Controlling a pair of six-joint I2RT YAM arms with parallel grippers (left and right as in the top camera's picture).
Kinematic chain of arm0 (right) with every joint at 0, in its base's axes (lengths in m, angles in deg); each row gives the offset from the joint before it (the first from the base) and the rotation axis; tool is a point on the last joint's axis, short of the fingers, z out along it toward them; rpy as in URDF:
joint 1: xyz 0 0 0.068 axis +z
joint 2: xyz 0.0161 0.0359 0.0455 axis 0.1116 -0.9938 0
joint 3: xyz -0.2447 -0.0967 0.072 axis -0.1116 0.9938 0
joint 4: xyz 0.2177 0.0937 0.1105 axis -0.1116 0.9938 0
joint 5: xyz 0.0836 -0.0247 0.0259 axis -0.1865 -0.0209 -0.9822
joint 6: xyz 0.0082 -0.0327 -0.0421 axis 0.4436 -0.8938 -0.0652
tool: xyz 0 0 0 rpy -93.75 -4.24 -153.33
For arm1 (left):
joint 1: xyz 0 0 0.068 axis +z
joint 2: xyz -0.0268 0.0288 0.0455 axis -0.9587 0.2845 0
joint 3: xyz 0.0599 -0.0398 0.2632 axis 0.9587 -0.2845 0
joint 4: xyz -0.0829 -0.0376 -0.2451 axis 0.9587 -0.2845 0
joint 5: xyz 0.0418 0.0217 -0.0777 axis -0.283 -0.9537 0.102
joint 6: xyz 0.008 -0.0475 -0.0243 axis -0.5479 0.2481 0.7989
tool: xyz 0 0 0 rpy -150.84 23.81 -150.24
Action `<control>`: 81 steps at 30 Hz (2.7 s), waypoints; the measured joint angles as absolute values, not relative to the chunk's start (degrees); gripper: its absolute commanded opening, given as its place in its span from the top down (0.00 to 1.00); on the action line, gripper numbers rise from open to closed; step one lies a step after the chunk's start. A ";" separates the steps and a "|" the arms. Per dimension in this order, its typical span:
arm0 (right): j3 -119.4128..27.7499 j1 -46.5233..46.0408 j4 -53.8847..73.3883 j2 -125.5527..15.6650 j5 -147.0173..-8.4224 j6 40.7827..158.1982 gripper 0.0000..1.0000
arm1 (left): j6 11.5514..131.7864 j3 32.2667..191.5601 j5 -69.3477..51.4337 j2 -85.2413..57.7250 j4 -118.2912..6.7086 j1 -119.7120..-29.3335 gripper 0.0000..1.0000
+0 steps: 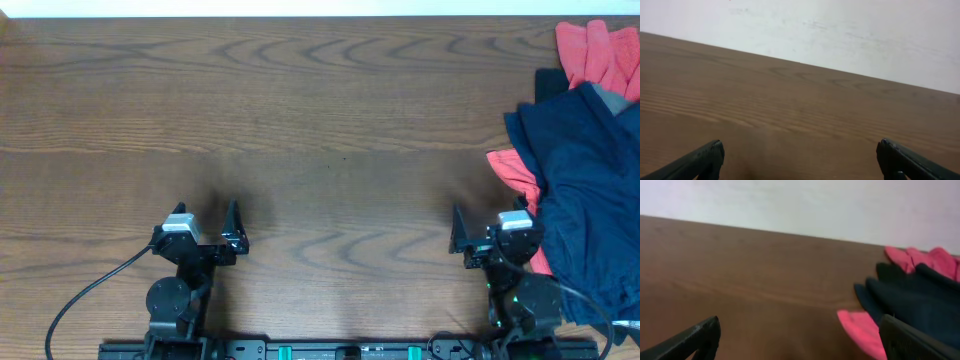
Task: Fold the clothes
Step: 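Reach the right gripper into the clothes pile and grasp the navy shorts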
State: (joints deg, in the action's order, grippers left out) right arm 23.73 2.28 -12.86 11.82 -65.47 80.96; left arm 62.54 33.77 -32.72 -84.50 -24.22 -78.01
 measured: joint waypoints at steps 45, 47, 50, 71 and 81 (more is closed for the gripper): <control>-21.73 -18.70 19.40 -57.03 -52.88 100.21 0.01 | 62.89 75.24 -28.23 -36.24 -63.76 -78.03 0.02; -22.06 -19.44 16.69 -58.71 -52.53 100.23 0.01 | 62.89 75.24 -27.95 -36.24 -63.54 -78.03 0.02; -22.61 -19.46 11.66 -59.17 -51.87 100.15 0.02 | 62.89 75.24 -27.93 -36.24 -63.56 -78.03 0.02; -23.77 -19.49 6.88 -72.83 -46.65 101.20 0.10 | 62.89 75.24 -27.91 -36.22 -63.56 -78.03 0.02; -23.77 -19.99 6.64 -74.58 -45.64 101.89 0.99 | 62.92 75.24 -27.91 -36.24 -63.56 -78.03 0.02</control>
State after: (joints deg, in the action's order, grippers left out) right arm -23.77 -19.99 6.64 -74.58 -45.64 101.89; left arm 62.92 75.24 -27.91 -36.24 -63.56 -78.03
